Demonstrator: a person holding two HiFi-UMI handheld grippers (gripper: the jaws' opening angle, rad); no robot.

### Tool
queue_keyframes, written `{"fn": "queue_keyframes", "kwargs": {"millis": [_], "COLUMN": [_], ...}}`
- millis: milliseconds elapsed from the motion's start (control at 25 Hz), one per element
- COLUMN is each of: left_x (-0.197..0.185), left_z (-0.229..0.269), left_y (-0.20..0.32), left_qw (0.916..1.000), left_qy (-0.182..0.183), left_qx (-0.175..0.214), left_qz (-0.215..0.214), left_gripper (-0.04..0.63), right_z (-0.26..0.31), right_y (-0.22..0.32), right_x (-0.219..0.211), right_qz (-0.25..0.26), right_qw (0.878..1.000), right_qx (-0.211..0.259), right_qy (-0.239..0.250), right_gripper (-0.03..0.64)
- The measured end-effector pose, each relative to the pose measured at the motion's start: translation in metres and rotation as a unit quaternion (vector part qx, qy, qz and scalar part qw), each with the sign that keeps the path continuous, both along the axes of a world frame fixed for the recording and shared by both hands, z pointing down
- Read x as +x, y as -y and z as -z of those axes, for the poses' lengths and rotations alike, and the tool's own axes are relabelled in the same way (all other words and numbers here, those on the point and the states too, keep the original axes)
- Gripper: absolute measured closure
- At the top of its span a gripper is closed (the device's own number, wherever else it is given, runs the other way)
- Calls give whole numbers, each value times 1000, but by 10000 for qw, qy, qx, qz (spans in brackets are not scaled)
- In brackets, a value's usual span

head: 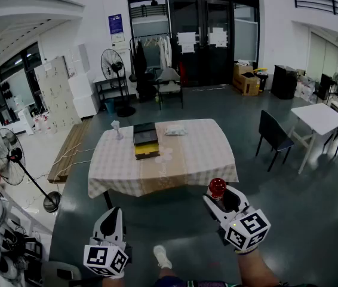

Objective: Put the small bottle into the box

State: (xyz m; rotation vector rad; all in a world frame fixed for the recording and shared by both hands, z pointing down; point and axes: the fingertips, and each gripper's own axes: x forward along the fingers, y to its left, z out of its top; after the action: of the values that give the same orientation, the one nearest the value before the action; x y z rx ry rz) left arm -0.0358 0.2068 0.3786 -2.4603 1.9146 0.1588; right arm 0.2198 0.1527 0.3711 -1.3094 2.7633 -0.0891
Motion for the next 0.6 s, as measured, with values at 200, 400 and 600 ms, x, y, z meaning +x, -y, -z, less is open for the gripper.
{"fn": "queue_keyframes", "kwargs": {"millis": [200,400,600], "left_x": [-7,-5,-3], "left_z": [10,12,18], "left_y": [-10,-14,-13], "left_qw": [10000,10000,10000], "left_qy": [-23,-18,1], "left_qx": [13,55,79], "left_qz": [29,3,2], "left_gripper": [572,572,572], "right_z": [6,8,12], "right_y": [-9,-12,-12], "right_x": [-7,-5,-7], "right_qz": [-2,-40,-58], "right_qw": [10000,10000,9999], "right_qx": [56,63,100], "right_qy": [2,-12,-8], "right_gripper": [393,393,393]}}
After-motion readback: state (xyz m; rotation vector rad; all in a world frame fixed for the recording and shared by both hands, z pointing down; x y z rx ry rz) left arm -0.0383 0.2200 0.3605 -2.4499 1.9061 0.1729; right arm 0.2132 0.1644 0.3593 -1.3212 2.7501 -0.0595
